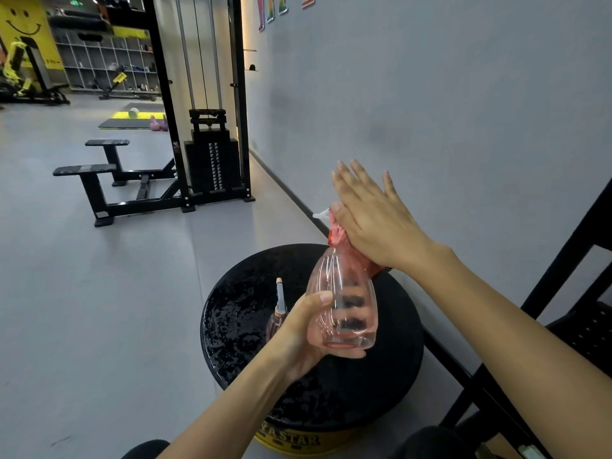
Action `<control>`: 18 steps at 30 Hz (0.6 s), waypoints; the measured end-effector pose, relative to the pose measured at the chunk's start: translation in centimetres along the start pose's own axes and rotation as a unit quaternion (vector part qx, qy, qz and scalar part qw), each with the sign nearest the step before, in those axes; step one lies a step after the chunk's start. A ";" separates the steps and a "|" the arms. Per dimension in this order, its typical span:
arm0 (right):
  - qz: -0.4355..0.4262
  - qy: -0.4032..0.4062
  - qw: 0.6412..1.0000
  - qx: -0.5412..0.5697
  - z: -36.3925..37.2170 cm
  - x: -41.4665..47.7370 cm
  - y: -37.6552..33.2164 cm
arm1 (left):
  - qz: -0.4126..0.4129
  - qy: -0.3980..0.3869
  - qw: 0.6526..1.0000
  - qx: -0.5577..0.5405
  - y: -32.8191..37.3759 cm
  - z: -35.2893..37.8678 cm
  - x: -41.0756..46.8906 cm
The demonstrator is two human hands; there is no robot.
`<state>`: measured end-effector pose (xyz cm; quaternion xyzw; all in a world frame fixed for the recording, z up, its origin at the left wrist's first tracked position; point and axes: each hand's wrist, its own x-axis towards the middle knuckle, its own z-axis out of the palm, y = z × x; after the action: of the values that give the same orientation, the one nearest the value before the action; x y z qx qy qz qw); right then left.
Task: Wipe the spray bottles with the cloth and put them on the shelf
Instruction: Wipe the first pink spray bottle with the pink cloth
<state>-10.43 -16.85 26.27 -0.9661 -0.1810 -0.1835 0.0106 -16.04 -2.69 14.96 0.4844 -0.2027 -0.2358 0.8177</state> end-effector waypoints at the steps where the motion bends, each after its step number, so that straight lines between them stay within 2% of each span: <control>1: -0.015 -0.003 1.000 0.007 0.1 -0.4 -0.4 | 0.001 0.001 1.000 0.002 0.1 0.0 0.0; 5: -0.070 -0.025 0.996 0.042 0.7 -1.7 -1.5 | 0.011 0.004 1.000 0.004 0.5 -0.1 0.1; 12: -0.009 0.007 0.999 0.048 0.4 -0.3 -0.9 | 0.014 0.003 1.000 0.015 0.3 0.2 0.2; 18: -0.035 -0.018 0.992 0.121 1.2 -1.6 -2.0 | 0.020 0.020 0.999 0.014 0.5 -0.4 0.3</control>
<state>-12.09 -15.38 24.47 -0.9539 -0.2355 -0.1435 0.1183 -15.55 -2.40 15.23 0.4966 -0.1988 -0.2067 0.8192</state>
